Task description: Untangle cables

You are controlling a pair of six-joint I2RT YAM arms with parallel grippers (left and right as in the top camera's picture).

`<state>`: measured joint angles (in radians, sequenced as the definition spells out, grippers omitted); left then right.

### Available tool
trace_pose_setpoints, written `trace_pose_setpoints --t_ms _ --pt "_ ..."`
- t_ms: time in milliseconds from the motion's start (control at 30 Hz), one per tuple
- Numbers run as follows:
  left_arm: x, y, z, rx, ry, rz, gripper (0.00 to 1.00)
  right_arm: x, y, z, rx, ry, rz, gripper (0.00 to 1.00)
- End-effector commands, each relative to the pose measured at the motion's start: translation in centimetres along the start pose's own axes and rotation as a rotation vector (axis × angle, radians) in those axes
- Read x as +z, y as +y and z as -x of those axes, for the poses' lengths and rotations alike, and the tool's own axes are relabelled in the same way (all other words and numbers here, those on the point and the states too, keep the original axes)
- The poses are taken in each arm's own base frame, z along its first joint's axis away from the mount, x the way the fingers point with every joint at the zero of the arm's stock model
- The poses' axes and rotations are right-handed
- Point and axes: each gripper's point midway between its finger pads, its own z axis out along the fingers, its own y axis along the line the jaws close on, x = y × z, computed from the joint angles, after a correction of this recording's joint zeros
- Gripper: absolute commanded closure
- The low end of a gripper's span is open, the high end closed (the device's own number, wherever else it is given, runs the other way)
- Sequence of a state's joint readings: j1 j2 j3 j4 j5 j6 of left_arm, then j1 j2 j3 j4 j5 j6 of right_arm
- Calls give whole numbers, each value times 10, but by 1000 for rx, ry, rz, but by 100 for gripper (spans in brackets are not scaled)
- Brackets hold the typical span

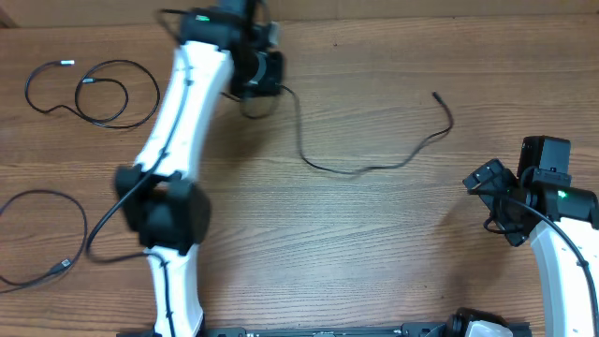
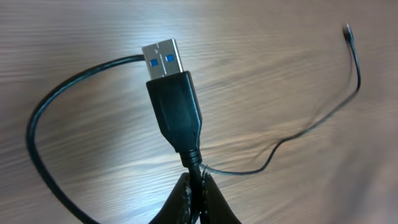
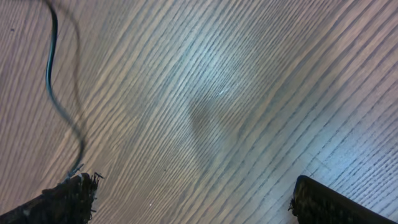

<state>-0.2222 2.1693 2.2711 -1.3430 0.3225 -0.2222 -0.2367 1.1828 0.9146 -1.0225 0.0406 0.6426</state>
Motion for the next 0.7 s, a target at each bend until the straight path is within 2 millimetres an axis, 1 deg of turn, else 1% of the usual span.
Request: trace_pose_setpoints --t_ms 0,67,100,133,167,200,267,400,433,467,600,633,667 --pt "-102 37 9 41 -226 242 96 -8 10 10 25 -38 51 0" --pt "-137 52 10 17 -307 310 96 -8 14 7 24 -21 73 0" --pt "-151 52 11 5 -346 304 96 -8 16 6 24 -13 84 0" --pt "-157 50 11 -7 -366 292 96 -8 17 5 24 -6 91 0" --pt "-162 41 12 -10 -384 245 96 -8 18 4 23 -3 95 0" --pt "-159 28 13 9 -383 193 96 -8 18 4 23 -3 95 0" --pt "-146 8 14 44 -366 139 96 -8 18 4 23 -3 95 0" --pt "-115 -27 15 121 -332 112 96 -8 18 4 23 -3 95 0" --pt "-101 -42 15 153 -317 100 96 -8 18 4 23 -3 95 0" --pt "-90 -50 14 172 -303 100 96 -8 18 4 23 -3 95 0" --pt "-39 -63 8 138 -232 155 96 -8 16 2 23 6 88 0" --pt "-19 -69 6 144 -202 156 95 -8 16 2 23 7 88 0" --pt "7 -75 2 162 -162 159 96 -8 16 2 23 7 88 0"
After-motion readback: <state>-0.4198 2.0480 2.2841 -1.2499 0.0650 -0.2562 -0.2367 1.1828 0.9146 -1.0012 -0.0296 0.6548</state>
